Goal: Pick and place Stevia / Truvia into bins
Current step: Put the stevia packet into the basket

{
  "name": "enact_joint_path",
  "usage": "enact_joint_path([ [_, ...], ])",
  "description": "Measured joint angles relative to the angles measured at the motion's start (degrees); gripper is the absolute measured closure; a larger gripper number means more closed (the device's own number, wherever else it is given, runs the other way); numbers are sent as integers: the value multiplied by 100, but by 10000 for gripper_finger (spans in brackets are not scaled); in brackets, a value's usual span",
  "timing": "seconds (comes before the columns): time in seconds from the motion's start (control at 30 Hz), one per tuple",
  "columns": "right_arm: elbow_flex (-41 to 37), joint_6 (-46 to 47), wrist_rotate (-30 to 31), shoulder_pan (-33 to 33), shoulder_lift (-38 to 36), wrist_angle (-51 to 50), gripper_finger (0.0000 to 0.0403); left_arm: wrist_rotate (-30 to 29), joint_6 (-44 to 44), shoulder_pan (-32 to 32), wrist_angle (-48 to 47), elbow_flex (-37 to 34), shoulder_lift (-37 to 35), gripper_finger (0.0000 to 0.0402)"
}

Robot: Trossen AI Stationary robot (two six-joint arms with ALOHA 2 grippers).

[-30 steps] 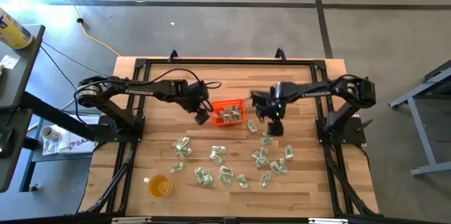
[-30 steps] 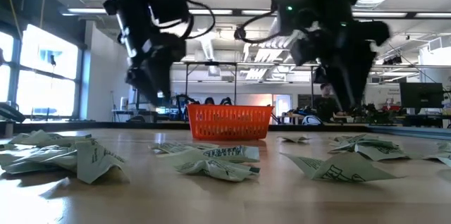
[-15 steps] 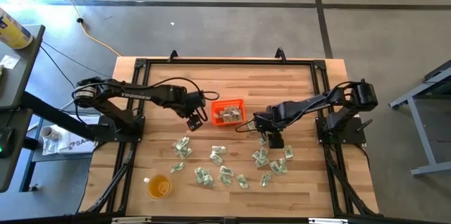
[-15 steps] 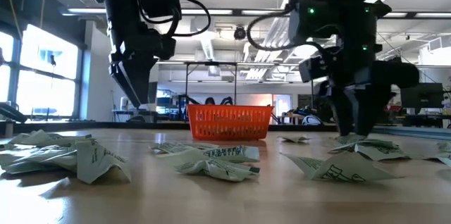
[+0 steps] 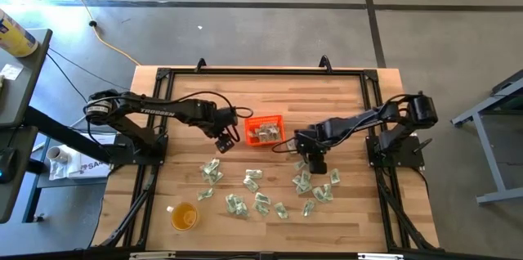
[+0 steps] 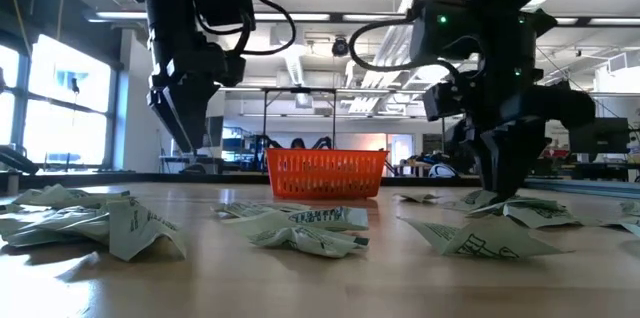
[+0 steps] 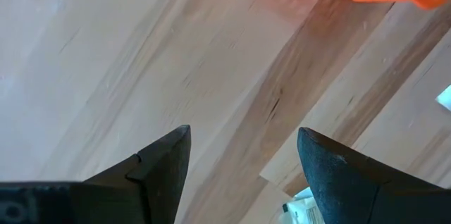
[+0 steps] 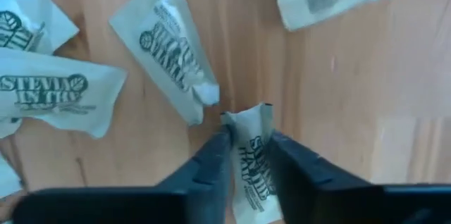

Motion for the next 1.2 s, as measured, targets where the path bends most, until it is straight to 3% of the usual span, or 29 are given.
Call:
enact_joint_path([
  [0.13,136,597,-193,-117,1,-38,390,3,-101,-11,-159,0,0,108],
  [0.33,615,1394,453,-563,-264,971,379,-314,-343,-483,-467,-22,-58,108],
  [0.5,1177,1050,608,-956,-447,1440,396,-777,-839,-1098,-298,-251,-571,108],
  [0.63,1678,458,-257,-1256,-274,1600,384,-1225,-1485,-1401,-383,-623,-1196,108],
  [0.77,2039,277,-1200,-1392,323,1609,380,-1316,-2267,-1684,-355,-1082,-1902,108],
  [0.93,2543,695,-1539,-1386,856,1409,342,-1113,-3037,-2071,-329,-1491,-2520,108],
  [1.2,3082,338,-958,-1392,846,499,236,-298,-3264,-2450,-260,-1745,-2572,108],
])
